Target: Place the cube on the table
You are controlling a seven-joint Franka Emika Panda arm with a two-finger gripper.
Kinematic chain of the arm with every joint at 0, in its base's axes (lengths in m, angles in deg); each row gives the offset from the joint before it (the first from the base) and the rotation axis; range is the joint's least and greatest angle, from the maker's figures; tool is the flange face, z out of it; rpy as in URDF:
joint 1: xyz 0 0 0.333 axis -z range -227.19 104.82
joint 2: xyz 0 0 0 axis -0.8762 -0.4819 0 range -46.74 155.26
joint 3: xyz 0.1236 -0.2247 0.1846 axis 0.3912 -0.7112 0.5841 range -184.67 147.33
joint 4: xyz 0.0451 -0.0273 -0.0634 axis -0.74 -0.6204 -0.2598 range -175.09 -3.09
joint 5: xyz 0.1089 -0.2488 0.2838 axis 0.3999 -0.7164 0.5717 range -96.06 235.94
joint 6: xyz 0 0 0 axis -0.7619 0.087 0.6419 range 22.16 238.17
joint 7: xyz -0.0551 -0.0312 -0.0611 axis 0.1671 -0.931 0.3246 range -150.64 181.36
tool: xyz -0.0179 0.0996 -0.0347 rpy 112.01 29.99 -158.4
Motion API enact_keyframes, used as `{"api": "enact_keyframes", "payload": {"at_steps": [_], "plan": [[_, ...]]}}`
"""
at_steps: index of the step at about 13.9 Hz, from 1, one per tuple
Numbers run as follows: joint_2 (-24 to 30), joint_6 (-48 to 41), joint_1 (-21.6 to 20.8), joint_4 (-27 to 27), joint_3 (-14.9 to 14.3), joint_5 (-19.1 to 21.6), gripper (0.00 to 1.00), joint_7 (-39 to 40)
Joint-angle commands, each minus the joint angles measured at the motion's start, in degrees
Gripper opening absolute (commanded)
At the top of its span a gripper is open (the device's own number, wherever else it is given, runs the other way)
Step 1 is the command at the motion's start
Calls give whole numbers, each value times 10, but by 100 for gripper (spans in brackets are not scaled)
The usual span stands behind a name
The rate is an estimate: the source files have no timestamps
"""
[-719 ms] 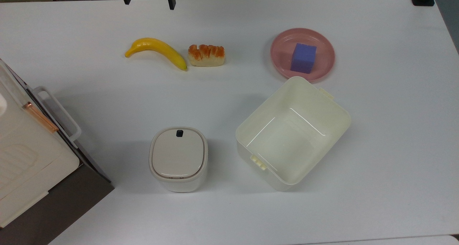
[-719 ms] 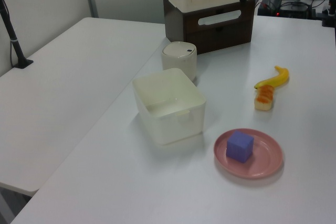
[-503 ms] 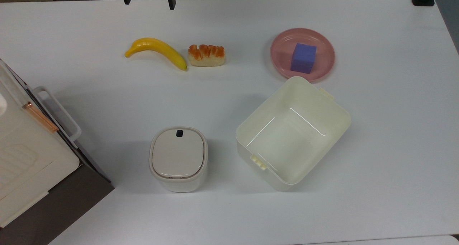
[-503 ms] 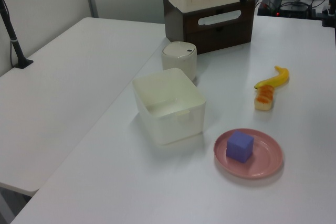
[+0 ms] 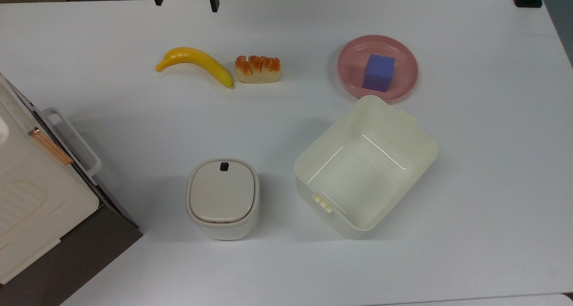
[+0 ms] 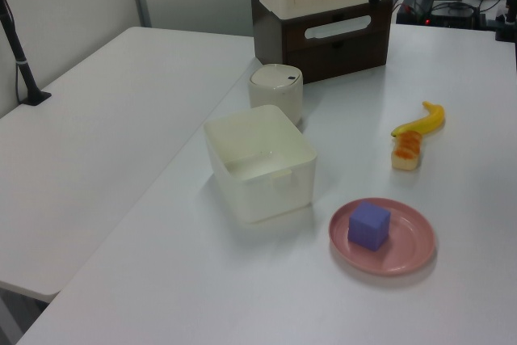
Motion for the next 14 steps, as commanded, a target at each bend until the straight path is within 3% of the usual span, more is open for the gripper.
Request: {"api": "enact_keyframes", "payload": {"at_steps": [1,14], "plan": [[12,4,-9,-12,-7,9,100,1],[13,-2,-11,-20,-6,6,100,12]]}}
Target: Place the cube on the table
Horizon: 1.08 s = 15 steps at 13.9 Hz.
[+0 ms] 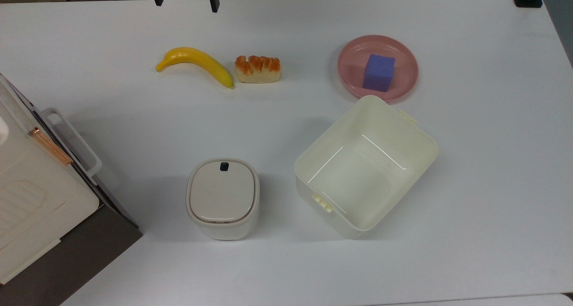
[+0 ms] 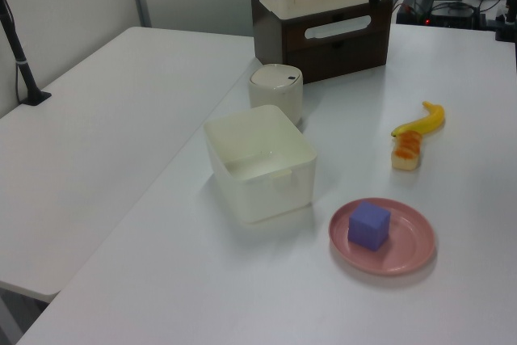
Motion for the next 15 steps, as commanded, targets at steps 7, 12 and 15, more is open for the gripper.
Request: {"api": "enact_keyframes", "payload": {"at_steps": [7,12,15], "plan": [[17,-3,-19,-63,8,2,100,92],[16,-3,-20,-63,9,3,100,89],[16,-3,-20,-63,9,2,100,89]]}}
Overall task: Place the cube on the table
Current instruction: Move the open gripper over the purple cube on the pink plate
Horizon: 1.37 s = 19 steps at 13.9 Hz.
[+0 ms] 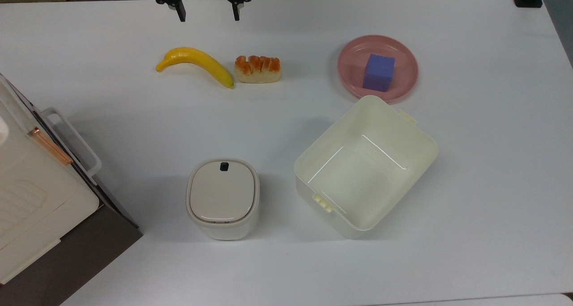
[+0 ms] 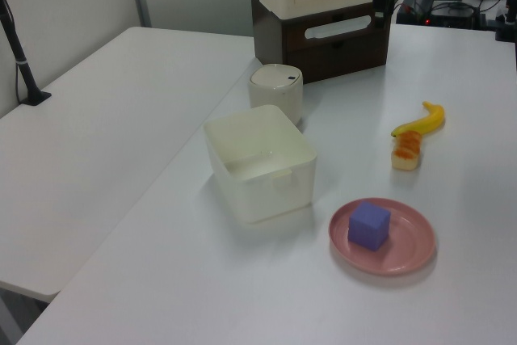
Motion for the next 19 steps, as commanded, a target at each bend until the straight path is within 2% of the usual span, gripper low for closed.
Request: {"api": "enact_keyframes", "payload": {"at_steps": [1,4,5,8,10,11,12,14,16,19], "plan": [[16,-2,-5,-16,-2,3,100,11],[16,-1,-6,-16,4,3,100,-11],[16,5,-5,-21,24,3,100,-45],[16,4,-6,-31,65,3,100,-61],[13,5,-6,-52,121,3,100,-63],[11,6,-6,-59,141,2,100,-74],[9,19,-6,-68,172,2,100,-105],[8,57,-6,-95,217,-1,100,-156],[-6,83,-6,-110,264,-27,100,-214],[-46,96,-17,-111,299,-49,100,-262]]}}
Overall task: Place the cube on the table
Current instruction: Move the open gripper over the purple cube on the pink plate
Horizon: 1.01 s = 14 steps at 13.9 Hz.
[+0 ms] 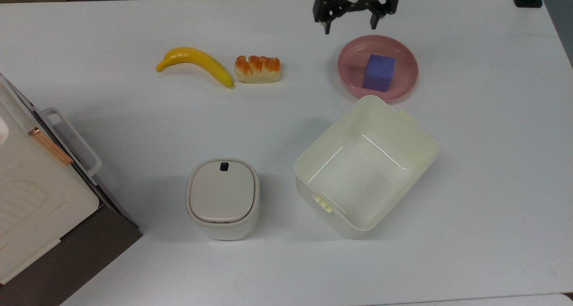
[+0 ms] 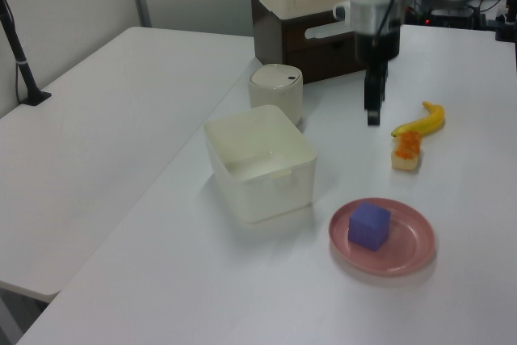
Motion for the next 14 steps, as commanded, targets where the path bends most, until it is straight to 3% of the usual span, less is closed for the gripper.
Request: {"api": "enact_keyframes", "payload": {"at_steps": [1,6,14], "plan": [[-38,26,-19,-10,24,-34,100,-58],[-97,51,-71,-10,30,-75,100,-137],[-160,73,-79,-9,38,-98,100,-171]]}}
